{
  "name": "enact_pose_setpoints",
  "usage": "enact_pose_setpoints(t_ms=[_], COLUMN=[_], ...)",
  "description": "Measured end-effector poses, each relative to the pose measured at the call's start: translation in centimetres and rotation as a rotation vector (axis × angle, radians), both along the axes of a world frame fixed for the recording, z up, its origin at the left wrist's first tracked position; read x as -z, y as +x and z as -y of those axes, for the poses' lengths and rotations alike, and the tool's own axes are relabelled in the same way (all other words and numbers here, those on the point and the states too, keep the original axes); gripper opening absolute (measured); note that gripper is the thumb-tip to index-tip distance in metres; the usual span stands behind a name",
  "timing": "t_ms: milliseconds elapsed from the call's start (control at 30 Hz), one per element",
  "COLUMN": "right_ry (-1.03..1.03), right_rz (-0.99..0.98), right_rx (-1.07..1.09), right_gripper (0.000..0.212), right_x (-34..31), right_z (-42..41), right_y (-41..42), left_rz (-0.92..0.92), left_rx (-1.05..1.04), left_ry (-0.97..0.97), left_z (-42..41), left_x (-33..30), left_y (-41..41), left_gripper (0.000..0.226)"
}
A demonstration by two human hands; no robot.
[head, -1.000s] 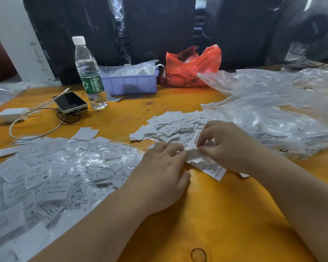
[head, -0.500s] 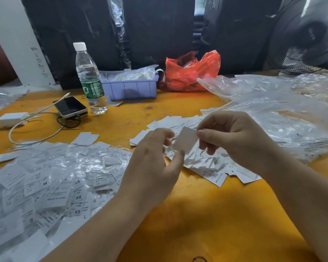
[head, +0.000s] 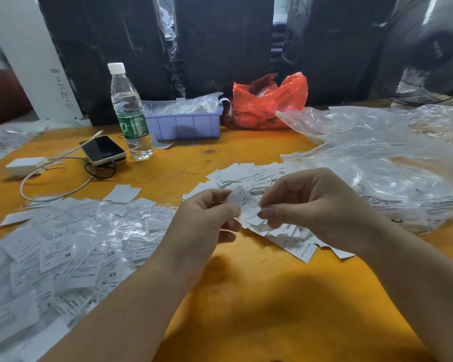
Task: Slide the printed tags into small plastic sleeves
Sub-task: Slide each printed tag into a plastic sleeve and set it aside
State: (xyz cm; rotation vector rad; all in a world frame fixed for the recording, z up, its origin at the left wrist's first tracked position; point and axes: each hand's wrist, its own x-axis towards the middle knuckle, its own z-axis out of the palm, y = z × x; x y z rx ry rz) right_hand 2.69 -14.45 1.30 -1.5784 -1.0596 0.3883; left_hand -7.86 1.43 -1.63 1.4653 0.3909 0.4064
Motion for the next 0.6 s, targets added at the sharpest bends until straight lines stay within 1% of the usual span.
enact_pose_setpoints(t_ms=[167, 267, 333, 433, 500, 600], right_ry=[-0.080, -0.084, -0.089, -0.084, -0.089, -0.242], right_rz=[-0.002, 0.039, 0.162, 0.434, 0.521, 0.642], right_rx=[-0.025, 0.039, 0.149, 0.390, 0.527, 0.682], right_gripper=[0.008, 0.008, 0.006, 0.007, 0.007, 0.015], right_x=[0.2, 0.1, -0.1, -0.6, -0.9, -0.8], right_z=[-0.1, 0.1, 0.4, 1.0, 1.5, 2.1], right_y=[0.0, 0.2, 0.5, 1.3, 1.9, 3.3], left_rz=[0.028, 0.036, 0.036, 0.040, 0.040, 0.042], left_rx=[-0.032, -0.039, -0.036, -0.035, -0.039, -0.036], left_ry=[0.078, 0.119, 0.138, 0.186, 0.212, 0.228], left_z=[-0.1, 0.0, 0.0, 0.0, 0.0, 0.0], left_x=[0.0, 0.0, -0.1, 0.0, 0.0, 0.3], left_y=[0.0, -0.1, -0.2, -0.3, -0.3, -0.3], left_gripper=[0.012, 0.012, 0.012, 0.010, 0.008, 0.006])
